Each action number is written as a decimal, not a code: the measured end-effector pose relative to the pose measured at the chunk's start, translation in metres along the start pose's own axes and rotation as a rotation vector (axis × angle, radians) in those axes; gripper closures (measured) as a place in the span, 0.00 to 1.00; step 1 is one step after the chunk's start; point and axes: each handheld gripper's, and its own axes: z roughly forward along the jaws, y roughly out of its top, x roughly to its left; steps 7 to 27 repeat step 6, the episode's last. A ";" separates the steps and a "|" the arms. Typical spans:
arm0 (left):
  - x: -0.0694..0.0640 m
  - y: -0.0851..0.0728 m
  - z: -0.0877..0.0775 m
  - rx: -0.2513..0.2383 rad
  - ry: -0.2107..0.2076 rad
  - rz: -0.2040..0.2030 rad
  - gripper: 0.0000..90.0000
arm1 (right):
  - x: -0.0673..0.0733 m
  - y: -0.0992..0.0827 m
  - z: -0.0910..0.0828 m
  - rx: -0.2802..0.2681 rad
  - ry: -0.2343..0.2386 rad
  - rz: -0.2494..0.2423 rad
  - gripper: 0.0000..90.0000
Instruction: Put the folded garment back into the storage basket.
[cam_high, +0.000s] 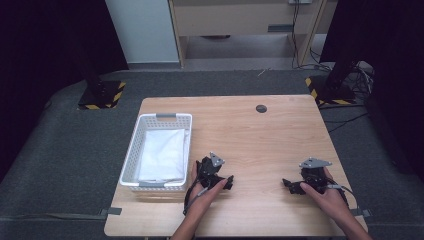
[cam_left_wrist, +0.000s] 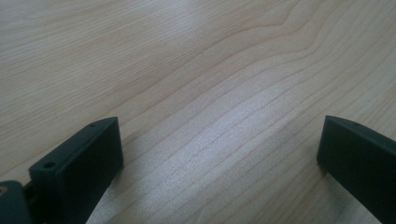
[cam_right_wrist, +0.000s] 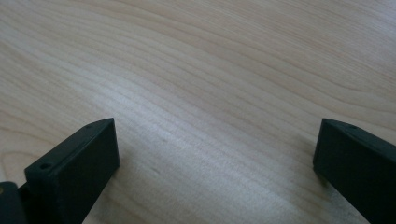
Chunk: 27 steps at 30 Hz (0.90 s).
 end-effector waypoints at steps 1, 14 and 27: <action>0.000 -0.001 -0.001 0.001 -0.002 0.003 0.00 | 0.001 -0.001 -0.001 -0.001 0.003 -0.003 0.01; -0.001 -0.005 -0.005 0.001 -0.005 0.007 0.00 | 0.007 -0.007 -0.008 0.000 0.000 -0.001 0.01; -0.001 -0.005 -0.005 0.001 -0.005 0.007 0.00 | 0.007 -0.007 -0.008 0.000 0.000 -0.001 0.01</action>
